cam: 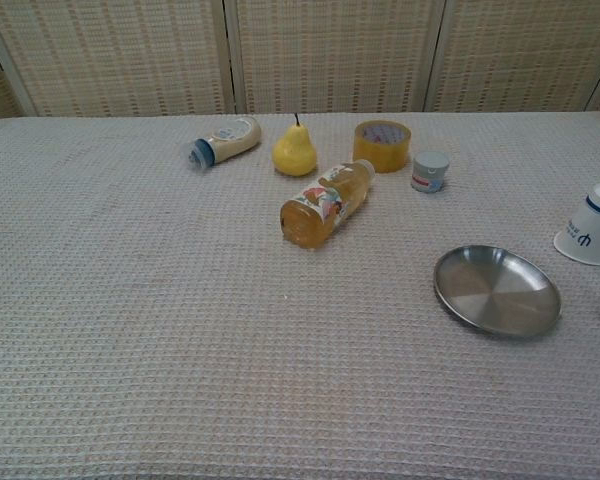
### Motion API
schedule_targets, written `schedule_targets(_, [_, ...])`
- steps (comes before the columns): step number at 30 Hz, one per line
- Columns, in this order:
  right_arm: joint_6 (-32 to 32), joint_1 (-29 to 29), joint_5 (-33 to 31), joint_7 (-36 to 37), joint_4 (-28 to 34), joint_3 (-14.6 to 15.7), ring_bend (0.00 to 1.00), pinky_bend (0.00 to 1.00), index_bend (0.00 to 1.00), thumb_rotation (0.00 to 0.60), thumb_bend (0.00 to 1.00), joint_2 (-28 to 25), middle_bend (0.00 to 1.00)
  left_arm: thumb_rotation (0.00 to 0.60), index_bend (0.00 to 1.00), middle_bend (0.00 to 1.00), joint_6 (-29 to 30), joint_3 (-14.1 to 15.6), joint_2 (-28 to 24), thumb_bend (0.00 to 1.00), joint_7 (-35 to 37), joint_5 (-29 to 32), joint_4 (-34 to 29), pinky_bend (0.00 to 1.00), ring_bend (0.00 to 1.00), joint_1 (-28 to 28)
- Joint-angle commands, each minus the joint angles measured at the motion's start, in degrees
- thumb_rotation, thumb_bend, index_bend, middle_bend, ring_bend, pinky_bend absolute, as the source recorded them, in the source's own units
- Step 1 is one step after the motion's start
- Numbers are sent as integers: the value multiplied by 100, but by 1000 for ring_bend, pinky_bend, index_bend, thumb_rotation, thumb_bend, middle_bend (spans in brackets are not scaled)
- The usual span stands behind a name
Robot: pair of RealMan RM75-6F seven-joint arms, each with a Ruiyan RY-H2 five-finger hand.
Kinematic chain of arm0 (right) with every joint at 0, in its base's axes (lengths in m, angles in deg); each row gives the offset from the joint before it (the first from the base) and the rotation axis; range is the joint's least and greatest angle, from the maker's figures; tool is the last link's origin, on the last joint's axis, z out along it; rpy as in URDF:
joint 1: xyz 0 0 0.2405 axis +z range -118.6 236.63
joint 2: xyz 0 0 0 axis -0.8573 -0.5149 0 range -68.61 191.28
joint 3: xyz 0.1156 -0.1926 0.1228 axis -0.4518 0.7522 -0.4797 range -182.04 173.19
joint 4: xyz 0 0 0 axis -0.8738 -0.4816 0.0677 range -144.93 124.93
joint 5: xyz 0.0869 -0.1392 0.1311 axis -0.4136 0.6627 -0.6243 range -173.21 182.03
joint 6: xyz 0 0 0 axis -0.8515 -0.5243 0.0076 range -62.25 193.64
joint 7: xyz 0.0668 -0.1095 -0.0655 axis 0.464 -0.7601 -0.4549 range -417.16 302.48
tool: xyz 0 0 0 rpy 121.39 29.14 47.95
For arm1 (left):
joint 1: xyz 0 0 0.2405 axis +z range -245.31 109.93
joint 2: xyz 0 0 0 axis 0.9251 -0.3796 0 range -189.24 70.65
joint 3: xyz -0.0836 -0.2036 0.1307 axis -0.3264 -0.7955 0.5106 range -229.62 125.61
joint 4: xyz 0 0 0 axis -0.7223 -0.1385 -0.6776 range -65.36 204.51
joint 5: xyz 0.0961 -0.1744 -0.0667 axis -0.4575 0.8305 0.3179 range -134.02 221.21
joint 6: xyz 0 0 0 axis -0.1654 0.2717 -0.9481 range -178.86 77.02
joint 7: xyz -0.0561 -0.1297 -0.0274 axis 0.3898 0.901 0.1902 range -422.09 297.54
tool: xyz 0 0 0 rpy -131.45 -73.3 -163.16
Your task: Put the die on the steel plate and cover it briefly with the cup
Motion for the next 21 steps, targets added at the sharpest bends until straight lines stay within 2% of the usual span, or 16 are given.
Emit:
schedule_targets(1, [-40, 6, 20, 23, -52, 8, 640, 962, 479, 600, 184, 32, 761, 600, 354, 415, 0, -1, 0, 433, 2, 2, 0, 490, 370, 0])
schedule_targets(9, [-161, -6, 35, 13, -170, 16, 650, 973, 537, 600, 198, 91, 769, 600, 354, 415, 6, -1, 0, 433, -13, 0, -5, 490, 370, 5])
schedule_targets(15, [-271, -23, 60, 21, -246, 13, 663, 983, 579, 600, 259, 151, 779, 600, 355, 415, 7, 1, 0, 434, -14, -1, -7, 490, 370, 8])
schedule_targets(21, [-566, 34, 357, 361, -48, -51, 666, 985, 592, 600, 275, 123, 781, 600, 355, 414, -3, -3, 7, 434, -23, 10, 0, 490, 370, 6])
